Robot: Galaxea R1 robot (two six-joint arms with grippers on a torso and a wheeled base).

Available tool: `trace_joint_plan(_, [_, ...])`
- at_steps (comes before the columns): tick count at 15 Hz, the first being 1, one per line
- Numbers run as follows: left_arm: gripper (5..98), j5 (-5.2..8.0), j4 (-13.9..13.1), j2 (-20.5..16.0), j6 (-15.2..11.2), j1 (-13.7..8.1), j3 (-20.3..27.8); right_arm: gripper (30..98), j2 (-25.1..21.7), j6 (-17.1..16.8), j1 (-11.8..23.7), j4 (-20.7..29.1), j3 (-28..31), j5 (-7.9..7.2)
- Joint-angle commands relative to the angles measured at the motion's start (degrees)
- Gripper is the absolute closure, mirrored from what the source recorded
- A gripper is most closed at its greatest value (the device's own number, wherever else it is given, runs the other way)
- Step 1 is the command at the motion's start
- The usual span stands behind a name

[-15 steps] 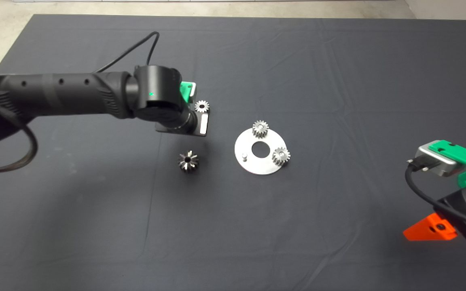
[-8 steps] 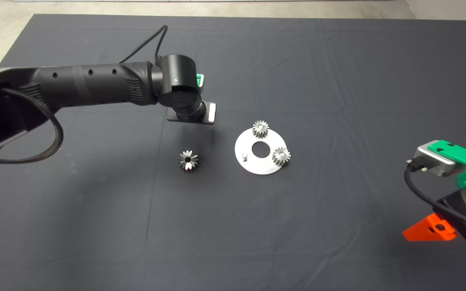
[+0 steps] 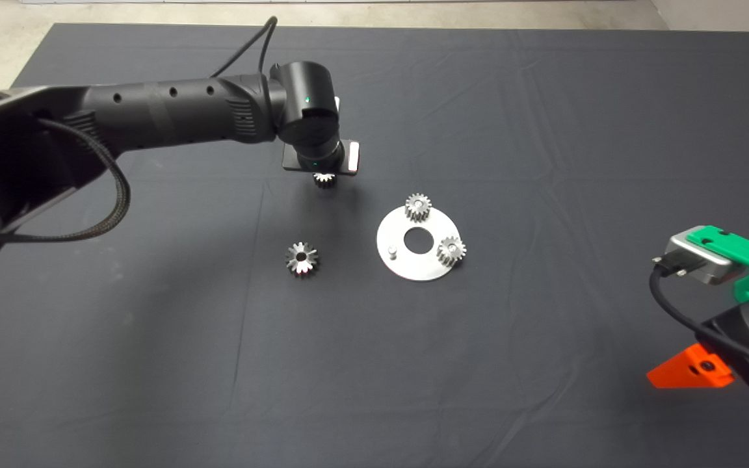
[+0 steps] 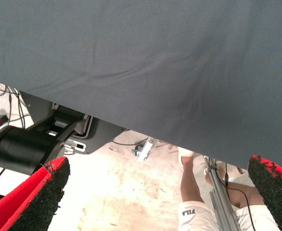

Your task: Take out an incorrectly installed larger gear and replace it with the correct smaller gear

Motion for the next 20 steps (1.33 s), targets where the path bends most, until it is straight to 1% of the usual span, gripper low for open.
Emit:
trace_joint_plan(1, [25.7, -1.2, 0.49, 1.01, 0.35, -0.85, -3.82, 30.9, 0.27, -0.22, 1.15, 1.97, 0.34, -6.7])
trace_joint_plan(4, [25.7, -1.2, 0.62, 1.01, 0.79, -0.71, -5.23, 30.9, 0.36, -0.22, 1.15, 2.01, 0.3, -6.7])
trace_joint_plan(7, [25.7, -1.29, 1.46, 0.92, 0.65, -0.32, -7.2, 30.9, 0.36, -0.22, 1.15, 1.92, 0.27, -6.7])
trace_joint_plan(8, [25.7, -1.55, 1.52, 0.83, 0.44, -0.32, -7.18, 30.9, 0.36, -0.22, 1.15, 1.92, 0.3, -6.7])
trace_joint_plan(11, [25.7, -1.72, 1.58, 1.01, 0.32, -0.32, -7.03, 30.9, 0.27, -0.22, 1.15, 2.01, 0.3, -6.7])
trace_joint_plan(12, [25.7, -2.07, 1.58, 1.1, 0.18, -0.32, -6.77, 30.9, 0.19, -0.22, 1.15, 1.92, 0.3, -6.7])
trace_joint_plan(15, [25.7, -2.07, 1.5, 1.1, -0.44, -0.23, -6.23, 30.9, 0.19, -0.22, 1.15, 1.93, 0.3, -6.7])
trace_joint_plan(20, [25.7, -2.08, 1.58, 1.36, -0.53, -0.05, -6.15, 30.9, 0.27, -0.22, 1.15, 1.92, 0.21, -6.7])
